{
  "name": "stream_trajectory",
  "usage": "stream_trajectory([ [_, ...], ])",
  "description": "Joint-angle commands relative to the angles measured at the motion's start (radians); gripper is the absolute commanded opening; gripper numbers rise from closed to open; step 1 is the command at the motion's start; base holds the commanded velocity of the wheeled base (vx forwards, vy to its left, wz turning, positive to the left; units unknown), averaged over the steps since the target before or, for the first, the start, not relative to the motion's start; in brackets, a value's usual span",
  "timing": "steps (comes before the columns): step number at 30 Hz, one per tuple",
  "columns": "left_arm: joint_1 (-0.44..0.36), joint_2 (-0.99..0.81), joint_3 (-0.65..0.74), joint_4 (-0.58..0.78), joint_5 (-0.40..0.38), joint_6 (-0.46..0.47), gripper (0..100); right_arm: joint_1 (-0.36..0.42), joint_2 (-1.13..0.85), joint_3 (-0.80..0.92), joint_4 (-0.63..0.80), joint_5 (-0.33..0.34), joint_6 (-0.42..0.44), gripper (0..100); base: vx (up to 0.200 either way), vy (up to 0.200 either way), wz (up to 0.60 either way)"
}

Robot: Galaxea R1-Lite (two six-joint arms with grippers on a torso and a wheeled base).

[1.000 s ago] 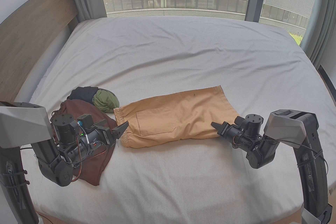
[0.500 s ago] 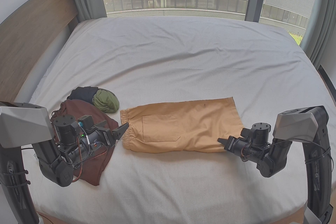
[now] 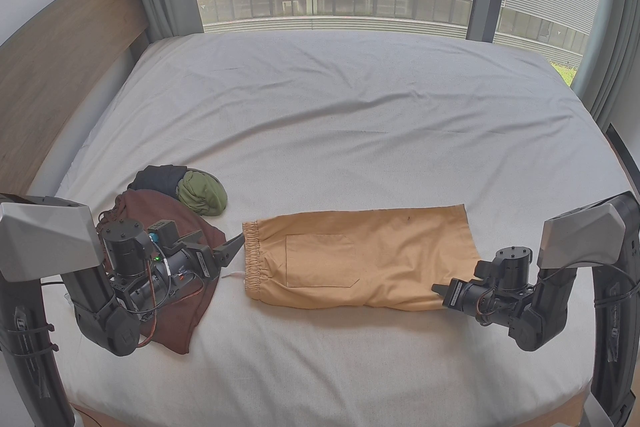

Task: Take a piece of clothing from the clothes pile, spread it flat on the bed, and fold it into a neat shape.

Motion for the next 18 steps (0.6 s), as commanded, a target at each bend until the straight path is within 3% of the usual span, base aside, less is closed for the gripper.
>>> stream_trajectory([
  [1, 0.0, 0.005, 0.006, -0.001, -0.003, 0.001, 100, -0.027, -0.035, 0.125, -0.019, 0.0, -0.037, 0, 0.0, 0.0, 0.0],
  [7, -0.001, 0.014, 0.009, -0.001, -0.008, 0.001, 100, -0.066, -0.007, 0.217, -0.128, 0.001, -0.073, 0, 0.0, 0.0, 0.0],
  [18, -0.011, 0.033, 0.02, -0.001, -0.009, 0.001, 100, -0.074, 0.037, 0.235, -0.155, 0.001, -0.076, 0, 0.0, 0.0, 0.0],
])
